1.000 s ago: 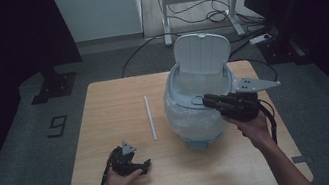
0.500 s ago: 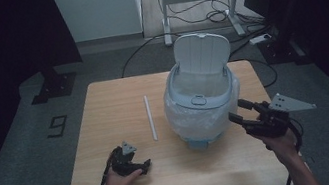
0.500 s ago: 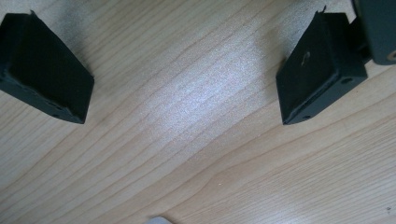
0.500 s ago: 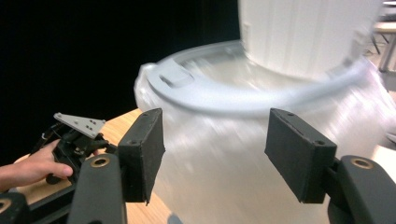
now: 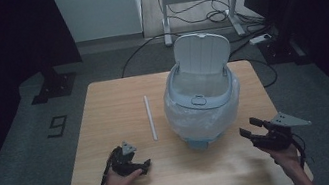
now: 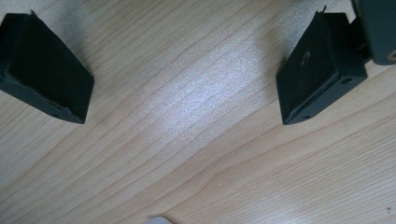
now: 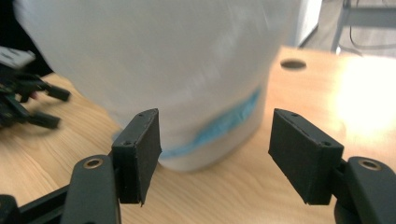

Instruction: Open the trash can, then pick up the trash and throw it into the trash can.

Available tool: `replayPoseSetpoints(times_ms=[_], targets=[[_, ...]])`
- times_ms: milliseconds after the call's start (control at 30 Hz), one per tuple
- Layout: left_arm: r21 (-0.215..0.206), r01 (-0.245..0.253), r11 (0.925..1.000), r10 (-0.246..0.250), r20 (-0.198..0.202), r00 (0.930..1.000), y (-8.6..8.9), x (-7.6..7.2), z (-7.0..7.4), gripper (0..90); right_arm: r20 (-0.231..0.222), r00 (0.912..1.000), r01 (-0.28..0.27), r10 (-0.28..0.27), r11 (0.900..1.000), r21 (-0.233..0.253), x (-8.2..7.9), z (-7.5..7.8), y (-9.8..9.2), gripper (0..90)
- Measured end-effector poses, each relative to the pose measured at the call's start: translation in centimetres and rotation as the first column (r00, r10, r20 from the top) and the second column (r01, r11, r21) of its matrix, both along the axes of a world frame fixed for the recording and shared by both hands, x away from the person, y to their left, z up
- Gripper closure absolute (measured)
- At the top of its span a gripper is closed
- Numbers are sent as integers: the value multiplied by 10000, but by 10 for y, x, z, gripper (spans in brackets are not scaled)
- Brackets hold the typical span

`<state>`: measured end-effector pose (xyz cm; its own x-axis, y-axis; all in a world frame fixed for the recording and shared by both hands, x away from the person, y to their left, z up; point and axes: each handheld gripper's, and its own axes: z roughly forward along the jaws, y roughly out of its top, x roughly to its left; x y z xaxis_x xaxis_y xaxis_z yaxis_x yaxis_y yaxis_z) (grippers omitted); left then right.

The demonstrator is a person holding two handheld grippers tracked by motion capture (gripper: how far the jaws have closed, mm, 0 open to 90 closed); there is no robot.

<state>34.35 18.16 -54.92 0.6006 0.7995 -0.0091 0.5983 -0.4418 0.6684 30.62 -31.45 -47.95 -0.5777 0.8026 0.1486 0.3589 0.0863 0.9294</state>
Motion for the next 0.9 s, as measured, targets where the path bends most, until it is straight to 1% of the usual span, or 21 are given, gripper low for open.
replayPoseSetpoints(times_ms=[67, 133, 233, 367, 500, 567, 633, 800, 900], targets=[[-6, -34, 10000, 34, 12, 10000, 0, 0, 0, 39, -193, 9998, 81, -82, 10000, -49, 2, -8, -2, 334], [-17, -25, 10000, 26, 31, 10000, 0, -1, 0, 49, -327, 9994, 148, -150, 9999, -78, 3, -13, -3, 333], [-64, -9, 10000, 9, 101, 9999, 0, -1, 1, 72, -354, 9991, 210, -213, 9998, -69, 2, -15, -5, 333], [-36, -193, 9998, 194, 278, 9994, -1, -3, 3, 97, -370, 9990, 261, -263, 9996, -49, 2, -16, -7, 333], [-461, -447, 9979, 472, 560, 9973, -2, -1, 13, 109, -460, 9987, 231, -239, 9996, -191, 2, -20, -6, 334], [-608, -537, 9967, 574, 618, 9964, -4, 1, 17, 122, -536, 9983, 222, -236, 9994, -257, 3, -23, -5, 333], [-702, -639, 9955, 680, 576, 9960, -7, 5, 20, 135, -591, 9980, 225, -243, 9993, -306, 3, -25, -5, 333], [-925, -635, 9937, 683, 506, 9964, -13, 15, 26, 135, -703, 9970, 305, -326, 9990, -314, 3, -27, -5, 333], [-1069, -703, 9918, 758, 488, 9959, -18, 23, 30, 136, -720, 9967, 360, -382, 9989, -312, 1, -28, -6, 333]])
